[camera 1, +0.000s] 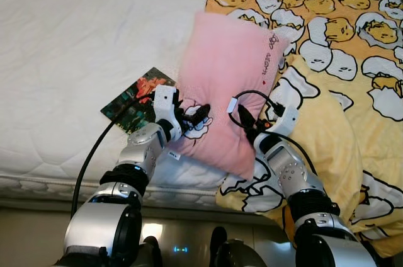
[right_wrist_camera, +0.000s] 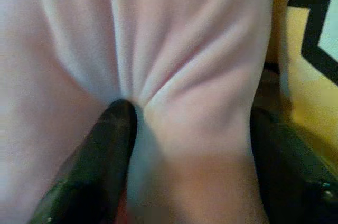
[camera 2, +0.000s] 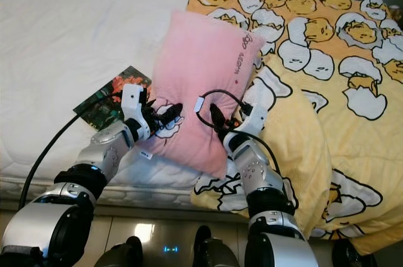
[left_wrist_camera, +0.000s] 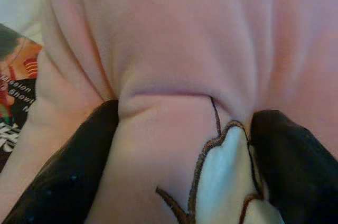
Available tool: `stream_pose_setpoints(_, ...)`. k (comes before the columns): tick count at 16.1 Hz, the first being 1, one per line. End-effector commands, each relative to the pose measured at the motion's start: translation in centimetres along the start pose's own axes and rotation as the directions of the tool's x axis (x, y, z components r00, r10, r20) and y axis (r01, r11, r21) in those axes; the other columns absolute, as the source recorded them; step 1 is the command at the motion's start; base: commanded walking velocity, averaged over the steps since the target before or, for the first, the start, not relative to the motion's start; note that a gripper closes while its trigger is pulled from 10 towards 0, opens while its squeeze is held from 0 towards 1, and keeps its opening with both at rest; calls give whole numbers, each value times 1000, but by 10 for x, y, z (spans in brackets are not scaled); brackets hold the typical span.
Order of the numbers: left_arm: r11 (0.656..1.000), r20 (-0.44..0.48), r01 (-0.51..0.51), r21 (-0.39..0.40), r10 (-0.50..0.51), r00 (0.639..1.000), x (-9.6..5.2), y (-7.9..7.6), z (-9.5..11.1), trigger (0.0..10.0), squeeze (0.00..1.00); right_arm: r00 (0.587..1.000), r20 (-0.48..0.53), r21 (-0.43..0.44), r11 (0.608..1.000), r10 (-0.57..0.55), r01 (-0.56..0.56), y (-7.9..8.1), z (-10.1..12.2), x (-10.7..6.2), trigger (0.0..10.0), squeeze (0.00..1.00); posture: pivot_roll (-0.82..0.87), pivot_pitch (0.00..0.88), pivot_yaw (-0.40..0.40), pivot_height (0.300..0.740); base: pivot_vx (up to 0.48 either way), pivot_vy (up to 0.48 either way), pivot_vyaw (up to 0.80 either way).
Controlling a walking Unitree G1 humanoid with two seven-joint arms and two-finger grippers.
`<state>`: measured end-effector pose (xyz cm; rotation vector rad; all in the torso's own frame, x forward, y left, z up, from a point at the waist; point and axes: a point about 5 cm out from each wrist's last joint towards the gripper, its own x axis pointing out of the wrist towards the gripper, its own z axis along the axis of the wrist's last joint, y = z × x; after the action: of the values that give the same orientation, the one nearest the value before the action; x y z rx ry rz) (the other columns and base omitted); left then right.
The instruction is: Clean up the room
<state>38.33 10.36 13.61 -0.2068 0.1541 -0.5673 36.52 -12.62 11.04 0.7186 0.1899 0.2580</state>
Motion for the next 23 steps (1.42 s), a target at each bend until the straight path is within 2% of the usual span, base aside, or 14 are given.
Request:
stream_pose_setpoints(1,1000,-107,0,-23,-2,994,0,-6,-24,0,0,998,-67,-7,1000,-15,14,-3,-15,-2,0,0,11,260,-86,740,0,0,0)
stream_pose_setpoints(3,999,-99,-10,-34,7,995,0,-4,-23,0,0,997,-74,-6,1000,-27,27,-8,-19,-5,0,0,12,246,-85,740,0,0,0)
stream_pose_setpoints(4,994,-90,-27,-102,18,996,-1,-3,-24,0,0,996,-77,-5,999,-37,37,-12,-22,-8,0,0,10,231,-81,740,0,0,0)
stream_pose_setpoints(5,947,-35,-60,-316,52,998,2,-2,-19,0,0,996,-79,-9,999,-42,42,-13,-24,-9,0,0,9,219,-76,740,0,0,0)
stream_pose_setpoints(6,970,-77,-15,-241,-3,997,8,-18,-26,0,0,996,-80,-17,999,-44,42,-14,-26,-10,0,0,9,206,-70,740,0,0,0)
stream_pose_setpoints(8,987,-136,4,-160,-26,990,9,-27,-38,0,0,996,-80,-16,999,-47,46,-15,-26,-10,0,0,7,189,-63,740,0,0,0)
stream_pose_setpoints(9,998,-204,26,-58,-38,978,8,-33,-51,0,0,995,-86,-23,999,-49,47,-15,-29,-11,0,0,-3,169,-49,740,0,0,0)
stream_pose_setpoints(10,998,-243,51,39,-40,969,7,-36,-56,0,0,995,-89,-27,998,-51,49,-16,-31,-12,0,0,-4,157,-44,740,0,0,0)
stream_pose_setpoints(12,988,-279,76,135,-35,960,6,-35,-58,0,0,996,-76,-31,998,-52,50,-16,-31,-13,0,0,-15,155,-33,740,0,0,0)
stream_pose_setpoints(14,992,-286,67,105,-34,958,5,-35,-60,0,0,995,-73,-37,998,-61,58,-20,-30,-15,0,0,-16,163,-34,740,0,0,0)
stream_pose_setpoints(16,993,-217,-27,-118,1,976,7,-31,-55,0,0,994,-80,-47,996,-75,72,-25,-32,-17,0,0,-10,155,-35,740,0,0,0)
stream_pose_setpoints(18,984,-152,-41,-176,14,988,9,-28,-44,0,0,994,-72,-54,996,-79,75,-27,-27,-16,0,0,0,98,-28,740,0,0,0)
stream_pose_setpoints(20,980,-112,-46,-195,24,993,10,-24,-36,0,0,994,-57,-72,994,-91,87,-31,-22,-16,0,0,11,40,-21,740,0,0,0)
stream_pose_setpoints(23,995,-162,-28,-99,12,987,10,-25,-36,0,0,993,-63,-102,990,-99,92,-36,-24,-17,0,0,20,0,-12,740,0,0,0)
